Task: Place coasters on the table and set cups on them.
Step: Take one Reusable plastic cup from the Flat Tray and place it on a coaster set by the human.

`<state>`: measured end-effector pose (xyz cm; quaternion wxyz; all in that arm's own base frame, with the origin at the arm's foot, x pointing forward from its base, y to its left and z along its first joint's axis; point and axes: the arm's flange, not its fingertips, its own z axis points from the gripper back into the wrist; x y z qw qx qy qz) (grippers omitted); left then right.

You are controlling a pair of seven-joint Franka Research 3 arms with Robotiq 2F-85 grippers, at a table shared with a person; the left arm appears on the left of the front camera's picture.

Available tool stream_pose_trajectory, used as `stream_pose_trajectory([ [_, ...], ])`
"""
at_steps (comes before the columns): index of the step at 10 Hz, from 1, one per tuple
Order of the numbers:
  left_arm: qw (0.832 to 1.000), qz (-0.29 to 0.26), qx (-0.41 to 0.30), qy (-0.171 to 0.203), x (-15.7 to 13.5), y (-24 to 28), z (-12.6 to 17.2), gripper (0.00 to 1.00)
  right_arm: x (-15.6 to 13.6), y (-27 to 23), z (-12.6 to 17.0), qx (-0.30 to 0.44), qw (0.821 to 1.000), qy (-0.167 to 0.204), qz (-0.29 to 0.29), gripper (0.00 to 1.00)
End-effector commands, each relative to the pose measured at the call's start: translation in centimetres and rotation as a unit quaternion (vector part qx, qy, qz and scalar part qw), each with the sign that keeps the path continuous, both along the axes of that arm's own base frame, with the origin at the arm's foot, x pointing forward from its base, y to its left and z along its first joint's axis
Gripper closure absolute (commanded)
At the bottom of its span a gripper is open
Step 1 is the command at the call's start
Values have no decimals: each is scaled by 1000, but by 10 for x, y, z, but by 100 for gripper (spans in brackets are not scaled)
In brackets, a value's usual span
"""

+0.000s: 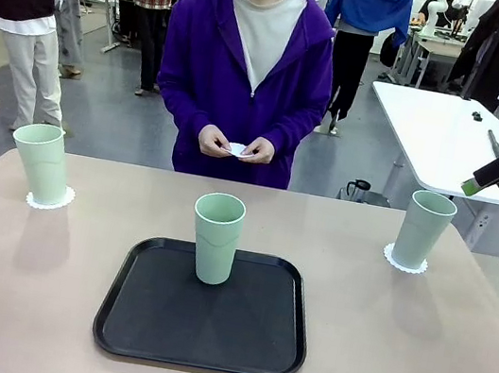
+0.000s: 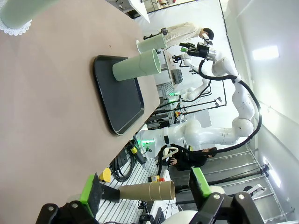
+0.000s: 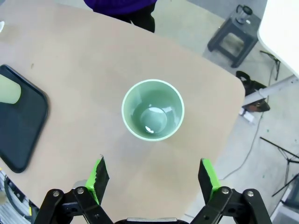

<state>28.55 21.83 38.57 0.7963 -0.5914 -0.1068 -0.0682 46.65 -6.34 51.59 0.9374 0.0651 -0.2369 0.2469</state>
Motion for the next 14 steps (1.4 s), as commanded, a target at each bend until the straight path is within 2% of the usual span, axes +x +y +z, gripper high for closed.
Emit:
stream_pose_trajectory([
  [1, 1000, 2, -6, -8, -1, 2, 2, 0, 0, -1, 0, 11, 1000, -10, 3, 0],
  [3, 1000, 2, -6, -8, -1, 2, 2, 0, 0, 0, 0, 0, 1000, 0, 0, 0],
  [4, 1000, 2, -6, -8, -1, 2, 2, 0, -18, -11, -3, 55, 997, 57, -24, 0],
  [5, 1000, 2, -6, -8, -1, 2, 2, 0, -40, -26, -12, 152, 978, 140, -39, 0],
  [6, 1000, 2, -6, -8, -1, 2, 2, 0, -55, -38, -17, 222, 954, 196, -42, 0],
  [7, 1000, 2, -6, -8, -1, 2, 2, 0, -66, -52, -20, 277, 933, 227, -39, 0],
  [8, 1000, 2, -6, -8, -1, 2, 2, 0, -75, -61, -25, 349, 900, 259, -16, 0],
  [9, 1000, 2, -6, -8, -1, 2, 2, 0, -80, -77, -34, 436, 859, 268, -13, 0],
  [10, 1000, 2, -6, -8, -1, 2, 2, 0, -83, -94, -47, 495, 831, 254, -18, 0],
  [11, 1000, 2, -6, -8, -1, 2, 2, 0, -92, -110, -68, 551, 804, 224, -23, 0],
  [12, 1000, 2, -6, -8, -1, 2, 2, 0, -97, -120, -86, 583, 787, 200, -39, 0],
  [14, 1000, 2, -6, -8, -1, 2, 2, 0, -104, -145, -126, 612, 762, 196, -82, 0],
])
